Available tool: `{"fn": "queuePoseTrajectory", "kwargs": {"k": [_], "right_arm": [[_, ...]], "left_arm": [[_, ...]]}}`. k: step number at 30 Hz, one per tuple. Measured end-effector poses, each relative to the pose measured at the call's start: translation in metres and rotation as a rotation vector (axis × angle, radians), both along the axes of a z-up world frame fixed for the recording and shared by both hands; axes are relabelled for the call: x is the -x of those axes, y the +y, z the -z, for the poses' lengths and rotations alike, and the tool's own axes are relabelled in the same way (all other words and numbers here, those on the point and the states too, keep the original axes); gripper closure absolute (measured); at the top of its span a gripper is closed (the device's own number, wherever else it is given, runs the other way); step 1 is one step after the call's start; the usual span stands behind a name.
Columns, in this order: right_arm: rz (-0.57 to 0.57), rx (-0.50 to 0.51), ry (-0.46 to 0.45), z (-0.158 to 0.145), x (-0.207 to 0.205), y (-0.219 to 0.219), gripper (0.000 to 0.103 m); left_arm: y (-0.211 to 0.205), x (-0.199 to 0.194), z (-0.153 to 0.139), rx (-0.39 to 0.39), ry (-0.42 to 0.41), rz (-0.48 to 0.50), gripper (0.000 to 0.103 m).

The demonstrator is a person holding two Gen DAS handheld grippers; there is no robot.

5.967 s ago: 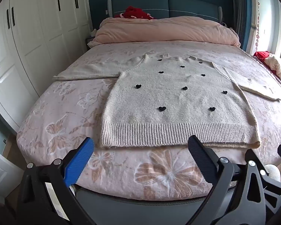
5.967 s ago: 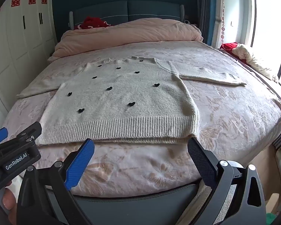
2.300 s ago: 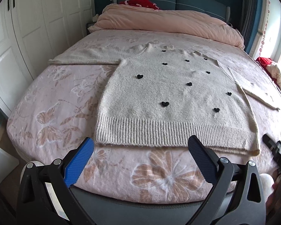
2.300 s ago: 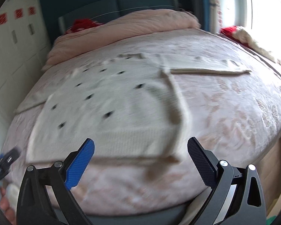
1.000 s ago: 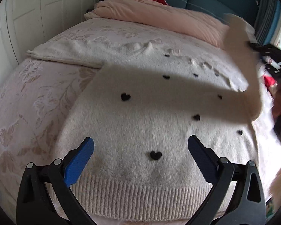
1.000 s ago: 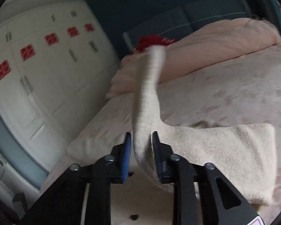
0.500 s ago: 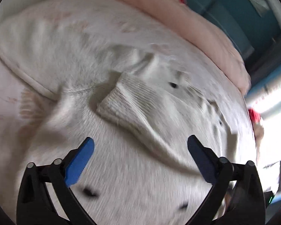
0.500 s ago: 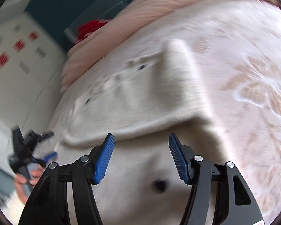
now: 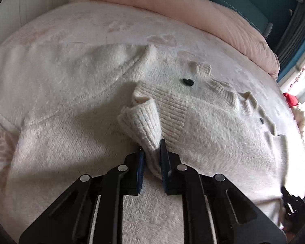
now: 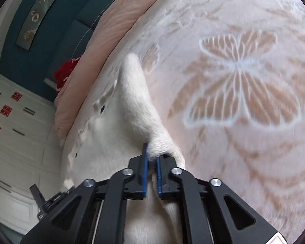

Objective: Fold small clothes
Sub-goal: 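Lay the sleeve across the sweater body with the right gripper while the left gripper grasps the other sleeve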

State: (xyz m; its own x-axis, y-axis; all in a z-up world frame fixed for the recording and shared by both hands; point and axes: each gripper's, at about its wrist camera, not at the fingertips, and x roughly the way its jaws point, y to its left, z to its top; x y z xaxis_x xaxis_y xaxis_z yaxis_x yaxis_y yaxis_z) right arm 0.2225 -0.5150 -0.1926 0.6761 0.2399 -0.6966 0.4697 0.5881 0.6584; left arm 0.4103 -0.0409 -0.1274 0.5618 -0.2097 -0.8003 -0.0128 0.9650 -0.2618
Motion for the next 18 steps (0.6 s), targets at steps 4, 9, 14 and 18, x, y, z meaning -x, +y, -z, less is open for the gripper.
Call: {"fn": "queuePoseTrajectory", "kwargs": {"k": [4, 9, 14, 18], "right_arm": [[-0.064, 0.257, 0.003, -0.057, 0.010, 0.029, 0.087], [-0.181, 0.404, 0.007, -0.077, -0.024, 0.053, 0.087], [-0.201, 0.480, 0.164, -0.033, -0.037, 0.064, 0.091], [-0.206, 0.517, 0.094, -0.052, -0.015, 0.103, 0.081]], "left_arm": [[0.001, 0.008, -0.003, 0.009, -0.023, -0.021, 0.087], [0.004, 0.012, -0.003, -0.009, -0.018, -0.011, 0.086], [0.042, 0.032, -0.016, 0.129, 0.004, -0.070, 0.075], [0.129, 0.051, -0.025, 0.182, -0.017, -0.198, 0.061]]}}
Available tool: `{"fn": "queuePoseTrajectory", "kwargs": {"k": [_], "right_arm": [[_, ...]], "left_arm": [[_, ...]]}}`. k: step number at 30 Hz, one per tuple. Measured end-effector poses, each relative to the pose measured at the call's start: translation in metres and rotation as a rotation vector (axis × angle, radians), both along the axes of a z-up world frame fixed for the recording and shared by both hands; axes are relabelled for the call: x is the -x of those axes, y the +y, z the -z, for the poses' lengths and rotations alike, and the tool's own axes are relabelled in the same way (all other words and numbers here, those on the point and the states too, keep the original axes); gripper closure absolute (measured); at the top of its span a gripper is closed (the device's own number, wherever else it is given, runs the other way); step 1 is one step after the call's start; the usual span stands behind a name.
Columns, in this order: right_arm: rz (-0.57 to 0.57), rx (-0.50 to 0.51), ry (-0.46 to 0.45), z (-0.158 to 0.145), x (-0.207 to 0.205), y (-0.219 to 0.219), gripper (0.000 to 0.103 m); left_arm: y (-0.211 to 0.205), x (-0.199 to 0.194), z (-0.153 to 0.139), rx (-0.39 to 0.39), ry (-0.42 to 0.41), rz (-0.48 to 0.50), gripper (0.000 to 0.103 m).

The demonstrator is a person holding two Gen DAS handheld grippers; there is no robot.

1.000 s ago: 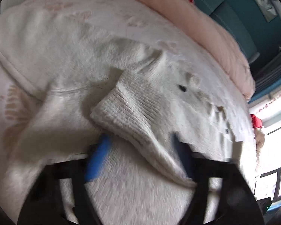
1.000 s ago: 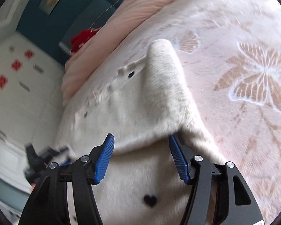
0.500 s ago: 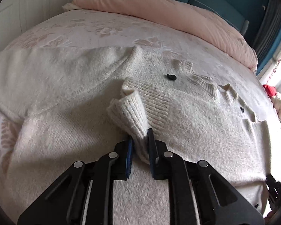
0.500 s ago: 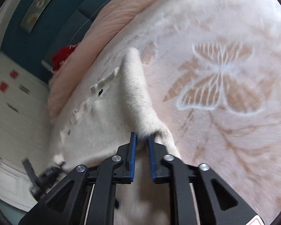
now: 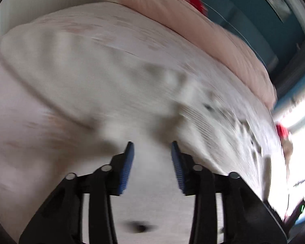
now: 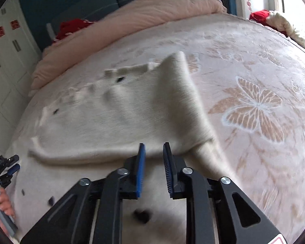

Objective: Fold small clothes
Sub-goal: 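Lay the sleeve across the sweater body with the right gripper while the left gripper grasps the other sleeve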

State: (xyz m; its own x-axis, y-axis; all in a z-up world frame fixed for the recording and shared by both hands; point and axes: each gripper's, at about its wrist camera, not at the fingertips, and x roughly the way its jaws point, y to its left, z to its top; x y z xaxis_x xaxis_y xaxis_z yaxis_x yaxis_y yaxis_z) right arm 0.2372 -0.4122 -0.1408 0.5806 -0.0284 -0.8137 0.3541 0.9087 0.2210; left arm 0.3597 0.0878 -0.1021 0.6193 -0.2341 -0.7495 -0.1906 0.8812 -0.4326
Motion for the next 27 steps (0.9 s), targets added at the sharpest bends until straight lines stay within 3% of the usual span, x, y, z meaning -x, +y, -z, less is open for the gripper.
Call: {"fn": "queuePoseTrajectory", "kwargs": {"k": [3, 6, 8, 11, 13, 14, 17, 19, 22, 27], "right_arm": [[-0.057, 0.075, -0.012, 0.007, 0.018, 0.036, 0.072], [-0.092, 0.137, 0.030, 0.028, 0.020, 0.063, 0.062], [-0.101, 0.169, 0.038, 0.030, 0.018, 0.066, 0.055], [-0.105, 0.218, 0.038, 0.034, 0.018, 0.072, 0.053], [-0.107, 0.247, 0.035, 0.036, 0.019, 0.078, 0.052], [-0.104, 0.255, 0.032, 0.037, 0.019, 0.078, 0.052], [-0.102, 0.268, 0.025, 0.039, 0.019, 0.081, 0.051], [-0.102, 0.276, 0.024, 0.040, 0.018, 0.083, 0.051], [-0.098, 0.271, 0.016, 0.043, 0.019, 0.083, 0.050], [-0.094, 0.249, 0.002, 0.044, 0.020, 0.080, 0.050]], "left_arm": [[0.086, 0.004, -0.002, -0.020, 0.017, -0.180, 0.051], [0.170, 0.001, -0.004, -0.019, 0.030, -0.350, 0.049], [0.222, -0.006, -0.009, -0.060, 0.025, -0.462, 0.047], [0.282, -0.021, -0.008, -0.084, 0.038, -0.595, 0.047], [0.304, -0.032, -0.001, -0.063, 0.067, -0.646, 0.050], [0.313, -0.041, 0.005, -0.031, 0.084, -0.645, 0.062], [0.318, -0.059, 0.013, 0.015, 0.109, -0.592, 0.098], [0.307, -0.063, 0.004, -0.018, 0.085, -0.594, 0.100], [0.276, -0.059, -0.031, -0.048, -0.029, -0.520, 0.101], [0.152, -0.054, -0.115, -0.073, -0.216, -0.223, 0.102]]}}
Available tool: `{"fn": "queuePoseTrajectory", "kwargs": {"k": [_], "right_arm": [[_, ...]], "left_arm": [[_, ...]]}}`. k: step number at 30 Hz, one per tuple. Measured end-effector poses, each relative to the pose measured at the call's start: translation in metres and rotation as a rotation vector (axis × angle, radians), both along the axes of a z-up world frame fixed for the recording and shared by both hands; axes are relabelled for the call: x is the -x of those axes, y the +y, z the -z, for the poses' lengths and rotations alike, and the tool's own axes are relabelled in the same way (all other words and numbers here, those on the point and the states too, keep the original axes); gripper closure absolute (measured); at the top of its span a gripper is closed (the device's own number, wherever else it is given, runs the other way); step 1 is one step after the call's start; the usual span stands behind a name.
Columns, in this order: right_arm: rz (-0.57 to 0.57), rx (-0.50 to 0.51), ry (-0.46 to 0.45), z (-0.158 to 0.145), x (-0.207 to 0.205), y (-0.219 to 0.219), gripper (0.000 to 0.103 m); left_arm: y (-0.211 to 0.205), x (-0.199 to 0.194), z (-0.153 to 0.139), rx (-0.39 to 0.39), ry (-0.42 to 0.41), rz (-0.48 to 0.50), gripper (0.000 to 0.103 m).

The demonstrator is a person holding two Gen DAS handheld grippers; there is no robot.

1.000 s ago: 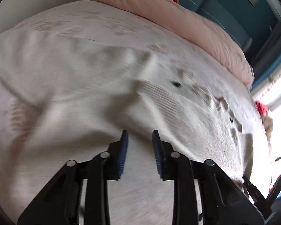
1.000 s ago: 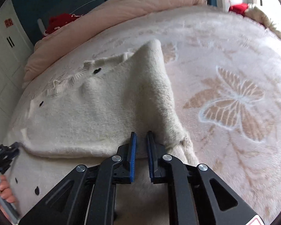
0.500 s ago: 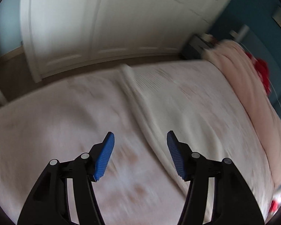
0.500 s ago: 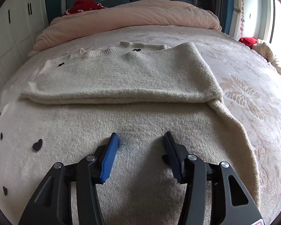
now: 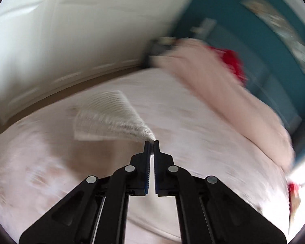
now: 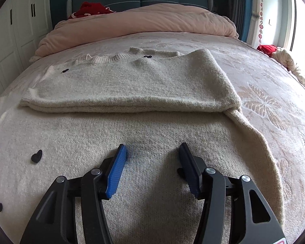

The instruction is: Fold small clothes

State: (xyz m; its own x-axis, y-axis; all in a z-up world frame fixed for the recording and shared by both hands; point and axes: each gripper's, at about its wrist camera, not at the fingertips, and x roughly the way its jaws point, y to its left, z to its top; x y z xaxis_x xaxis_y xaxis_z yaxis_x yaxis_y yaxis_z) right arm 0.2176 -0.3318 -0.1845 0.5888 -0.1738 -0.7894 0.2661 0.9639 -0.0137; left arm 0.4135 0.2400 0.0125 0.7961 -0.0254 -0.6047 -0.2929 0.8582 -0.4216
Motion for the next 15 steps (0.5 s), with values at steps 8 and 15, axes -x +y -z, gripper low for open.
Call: {"fn": "queuePoseTrajectory", "kwargs": {"k": [8, 15], "right_arm": [[0.002, -0.033, -0.011, 0.001, 0.000, -0.004, 0.050], [0.001, -0.066, -0.025, 0.001, 0.001, -0.008, 0.049]], "left_arm": [[-0.272, 0.041, -0.019, 0.033, 0.009, 0.580, 0.103], [-0.321, 0.074, 0.069, 0.144, 0.229, 0.653, 0.099]]}}
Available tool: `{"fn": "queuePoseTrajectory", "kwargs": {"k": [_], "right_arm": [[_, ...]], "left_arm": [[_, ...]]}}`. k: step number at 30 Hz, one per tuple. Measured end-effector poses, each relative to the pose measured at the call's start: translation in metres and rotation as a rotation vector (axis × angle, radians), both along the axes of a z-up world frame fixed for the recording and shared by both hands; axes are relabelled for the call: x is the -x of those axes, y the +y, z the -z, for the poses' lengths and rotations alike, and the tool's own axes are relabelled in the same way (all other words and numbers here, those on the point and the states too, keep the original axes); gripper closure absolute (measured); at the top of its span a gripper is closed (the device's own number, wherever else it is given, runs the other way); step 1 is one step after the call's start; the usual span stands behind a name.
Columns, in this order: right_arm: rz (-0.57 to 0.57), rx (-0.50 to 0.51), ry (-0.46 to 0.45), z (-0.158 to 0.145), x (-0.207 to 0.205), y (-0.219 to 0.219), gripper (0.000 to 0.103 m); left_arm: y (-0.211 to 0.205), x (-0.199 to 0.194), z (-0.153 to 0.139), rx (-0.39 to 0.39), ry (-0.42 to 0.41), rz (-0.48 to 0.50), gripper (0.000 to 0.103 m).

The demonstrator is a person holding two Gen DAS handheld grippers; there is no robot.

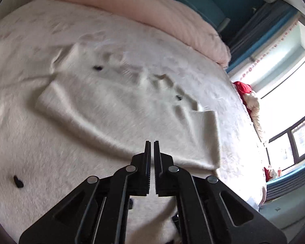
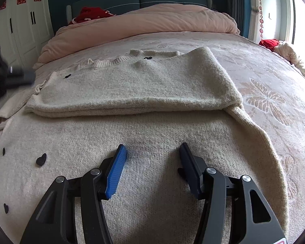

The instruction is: Fold small clothes

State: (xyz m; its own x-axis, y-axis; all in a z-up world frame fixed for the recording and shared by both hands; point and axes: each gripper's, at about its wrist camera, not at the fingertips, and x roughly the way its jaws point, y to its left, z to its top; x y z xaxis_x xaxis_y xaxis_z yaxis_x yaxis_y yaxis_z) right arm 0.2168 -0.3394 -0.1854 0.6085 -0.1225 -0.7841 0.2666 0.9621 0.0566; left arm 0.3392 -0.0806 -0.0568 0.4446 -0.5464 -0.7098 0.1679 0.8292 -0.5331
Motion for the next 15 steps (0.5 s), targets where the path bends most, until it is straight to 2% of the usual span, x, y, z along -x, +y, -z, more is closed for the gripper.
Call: {"fn": "queuePoseTrajectory", "kwargs": {"k": [3, 4, 6, 8, 9, 12, 14, 15], "right_arm": [[0.000, -0.007, -0.006, 0.000, 0.000, 0.000, 0.049], [0.000, -0.006, -0.007, 0.001, 0.000, 0.000, 0.048], [0.001, -0.002, -0.010, 0.002, 0.000, 0.001, 0.048], [0.001, 0.002, -0.011, 0.002, -0.001, 0.002, 0.048], [0.001, 0.004, -0.010, 0.002, -0.001, 0.003, 0.048], [0.002, 0.008, -0.001, 0.002, -0.002, 0.005, 0.048], [0.005, 0.021, 0.021, -0.002, -0.006, 0.007, 0.048], [-0.001, 0.045, 0.028, -0.010, -0.009, 0.012, 0.048]], "left_arm": [[0.054, -0.011, 0.011, 0.016, 0.010, -0.161, 0.079], [0.078, -0.022, 0.012, 0.032, 0.020, -0.233, 0.069], [0.133, -0.047, 0.019, 0.073, 0.062, -0.411, 0.066], [0.171, -0.074, 0.033, 0.147, 0.129, -0.519, 0.063], [0.178, -0.085, 0.040, 0.169, 0.158, -0.533, 0.062], [0.195, -0.113, 0.071, 0.245, 0.267, -0.591, 0.067], [0.204, -0.118, 0.090, 0.315, 0.307, -0.644, 0.094], [0.207, -0.118, 0.093, 0.341, 0.311, -0.648, 0.095]]}}
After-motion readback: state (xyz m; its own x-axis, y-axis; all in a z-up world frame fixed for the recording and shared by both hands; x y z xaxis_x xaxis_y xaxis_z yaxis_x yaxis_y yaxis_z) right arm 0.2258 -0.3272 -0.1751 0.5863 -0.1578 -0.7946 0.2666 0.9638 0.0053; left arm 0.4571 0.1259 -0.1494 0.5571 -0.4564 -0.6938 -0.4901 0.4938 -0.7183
